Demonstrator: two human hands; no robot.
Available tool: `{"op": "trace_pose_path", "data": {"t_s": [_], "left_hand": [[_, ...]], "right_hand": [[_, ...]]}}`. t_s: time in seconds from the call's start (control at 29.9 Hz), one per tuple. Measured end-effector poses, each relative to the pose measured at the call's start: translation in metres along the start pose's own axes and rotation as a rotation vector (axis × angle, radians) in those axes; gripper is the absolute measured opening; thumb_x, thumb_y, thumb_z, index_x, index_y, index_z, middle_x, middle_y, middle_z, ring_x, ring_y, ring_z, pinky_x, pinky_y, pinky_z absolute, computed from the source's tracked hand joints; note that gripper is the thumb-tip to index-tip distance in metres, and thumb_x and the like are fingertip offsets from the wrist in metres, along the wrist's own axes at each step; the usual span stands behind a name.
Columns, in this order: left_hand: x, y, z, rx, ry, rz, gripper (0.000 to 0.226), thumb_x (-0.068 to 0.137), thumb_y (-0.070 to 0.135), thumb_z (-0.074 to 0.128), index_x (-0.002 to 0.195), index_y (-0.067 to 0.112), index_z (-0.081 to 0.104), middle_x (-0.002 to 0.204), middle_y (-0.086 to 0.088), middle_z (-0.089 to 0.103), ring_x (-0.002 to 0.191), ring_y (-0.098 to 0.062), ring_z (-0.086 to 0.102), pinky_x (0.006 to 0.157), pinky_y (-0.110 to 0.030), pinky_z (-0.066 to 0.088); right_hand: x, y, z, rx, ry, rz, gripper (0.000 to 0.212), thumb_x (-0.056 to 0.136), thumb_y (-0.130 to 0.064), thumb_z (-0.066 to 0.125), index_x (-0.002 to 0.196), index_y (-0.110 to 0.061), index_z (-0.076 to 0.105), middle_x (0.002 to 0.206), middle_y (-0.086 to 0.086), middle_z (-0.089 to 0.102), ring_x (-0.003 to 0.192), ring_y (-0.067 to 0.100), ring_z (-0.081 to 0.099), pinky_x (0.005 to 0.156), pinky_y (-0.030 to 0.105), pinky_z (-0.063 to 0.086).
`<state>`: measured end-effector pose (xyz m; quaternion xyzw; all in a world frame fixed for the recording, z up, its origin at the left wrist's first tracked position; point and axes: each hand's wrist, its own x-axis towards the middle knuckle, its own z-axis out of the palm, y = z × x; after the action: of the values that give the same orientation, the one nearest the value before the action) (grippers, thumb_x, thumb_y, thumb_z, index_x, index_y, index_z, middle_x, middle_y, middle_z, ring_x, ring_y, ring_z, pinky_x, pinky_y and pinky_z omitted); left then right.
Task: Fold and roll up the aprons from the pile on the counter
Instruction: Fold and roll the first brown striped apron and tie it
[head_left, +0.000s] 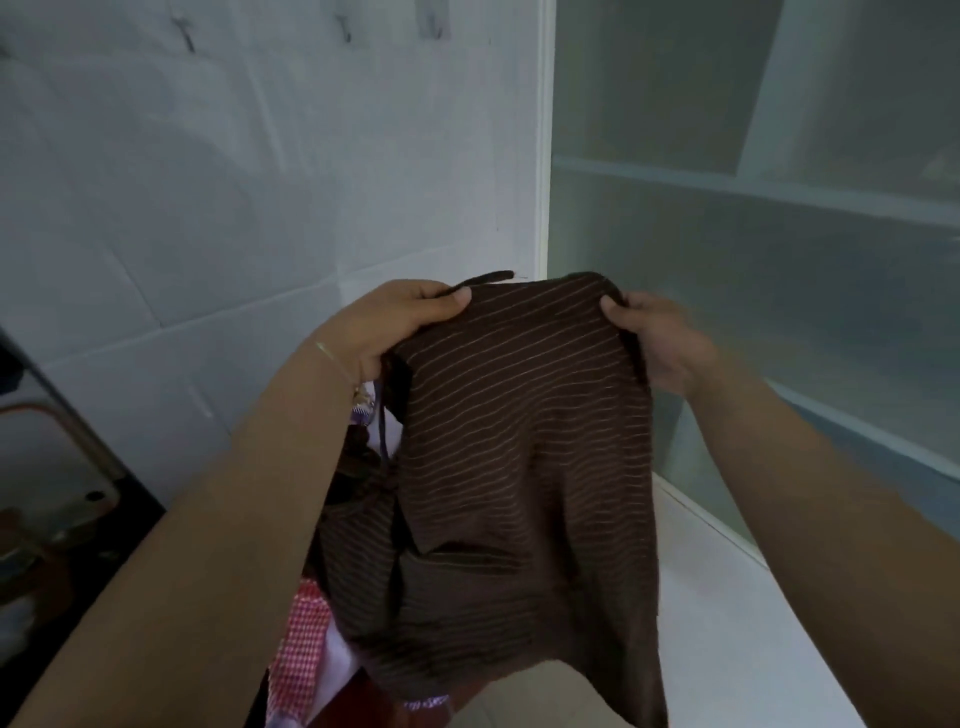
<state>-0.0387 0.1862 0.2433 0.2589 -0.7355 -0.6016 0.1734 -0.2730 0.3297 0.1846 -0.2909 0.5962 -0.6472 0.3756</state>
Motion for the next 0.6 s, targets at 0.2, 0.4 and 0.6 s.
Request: {"op": "trace_pose_path", "data": {"t_s": [0.2, 0.4, 0.6], "left_hand": [[0.018, -0.035, -0.009, 0.953, 0.486, 0.029, 0.022, 0.095, 0.031, 0.054, 0.105, 0.014, 0.064, 0.113, -0.009, 0.062, 0.102, -0.026, 0.057, 0.084, -0.031, 0.042], [0.013, -0.046, 0.02, 0.686, 0.156, -0.041, 0.124, 0.062, 0.059, 0.08, 0.153, 0.018, 0.006, 0.156, -0.01, 0.021, 0.141, -0.026, 0.025, 0.113, -0.043, 0.028], [0.011, -0.031, 0.09, 0.048, -0.159, 0.087, 0.039, 0.084, 0.027, 0.07, 0.118, 0.009, 0.062, 0.111, -0.006, 0.07, 0.106, -0.017, 0.065, 0.094, -0.029, 0.05]], "right_hand": [[-0.013, -0.01, 0.004, -0.171, 0.121, -0.174, 0.018, 0.094, -0.029, 0.059, 0.093, -0.014, 0.067, 0.089, 0.007, 0.071, 0.078, 0.019, 0.068, 0.08, 0.035, 0.057], [-0.032, -0.017, 0.016, -0.235, -0.053, -0.182, 0.014, 0.095, -0.022, 0.058, 0.093, -0.014, 0.07, 0.086, 0.007, 0.071, 0.074, 0.016, 0.067, 0.074, 0.029, 0.057], [-0.056, -0.014, 0.035, -0.37, -0.201, -0.174, 0.025, 0.093, -0.028, 0.06, 0.103, -0.008, 0.069, 0.095, 0.01, 0.071, 0.083, 0.018, 0.068, 0.081, 0.03, 0.056]]}}
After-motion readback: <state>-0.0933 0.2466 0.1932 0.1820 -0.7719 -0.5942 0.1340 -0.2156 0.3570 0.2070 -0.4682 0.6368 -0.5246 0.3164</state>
